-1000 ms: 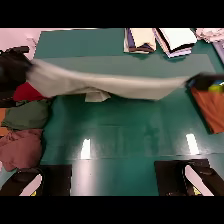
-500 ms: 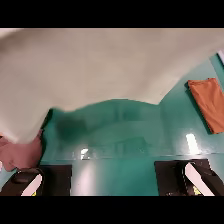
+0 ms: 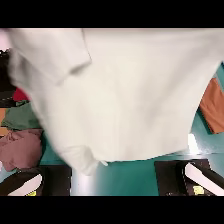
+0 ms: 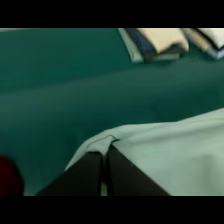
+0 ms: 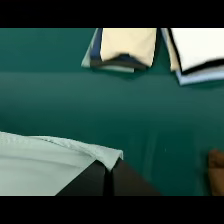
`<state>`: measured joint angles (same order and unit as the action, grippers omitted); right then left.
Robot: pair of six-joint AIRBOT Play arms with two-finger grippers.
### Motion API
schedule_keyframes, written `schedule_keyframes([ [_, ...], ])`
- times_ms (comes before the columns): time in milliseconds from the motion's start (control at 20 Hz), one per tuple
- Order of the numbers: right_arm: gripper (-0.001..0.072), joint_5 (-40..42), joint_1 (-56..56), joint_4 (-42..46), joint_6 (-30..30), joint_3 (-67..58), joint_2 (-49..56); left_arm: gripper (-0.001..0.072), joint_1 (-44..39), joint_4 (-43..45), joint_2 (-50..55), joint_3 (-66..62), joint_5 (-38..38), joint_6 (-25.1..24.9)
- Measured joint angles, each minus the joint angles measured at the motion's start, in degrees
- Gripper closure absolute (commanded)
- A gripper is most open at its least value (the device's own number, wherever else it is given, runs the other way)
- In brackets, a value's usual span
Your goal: Fold the shirts.
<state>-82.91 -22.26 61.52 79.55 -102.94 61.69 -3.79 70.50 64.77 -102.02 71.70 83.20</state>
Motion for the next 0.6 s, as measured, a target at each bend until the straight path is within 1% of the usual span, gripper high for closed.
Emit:
schedule_keyframes([
  [200, 0.0696, 1.46, 6.71, 7.32, -0.11, 8.28, 11.3, 0.0678, 0.02, -1.33, 14.93, 6.91, 0.33, -2.82],
  [300, 0.0696, 3.45, 9.38, 9.86, 0.57, 10.16, 17.59, 0.0679, 0.02, -1.51, 21.38, 8.2, -1.22, -4.07],
  [450, 0.0696, 6.03, 12.13, 11.72, 1.77, 8.41, 26.1, 0.0679, 0.04, -1.53, 27.23, 8.87, -5.25, -5.09],
  [600, 0.0696, 6.95, 13.94, 12.74, 2.4, 3.52, 31.78, 0.0679, 0.04, -0.85, 29.4, 7.61, -6.97, -6.08],
])
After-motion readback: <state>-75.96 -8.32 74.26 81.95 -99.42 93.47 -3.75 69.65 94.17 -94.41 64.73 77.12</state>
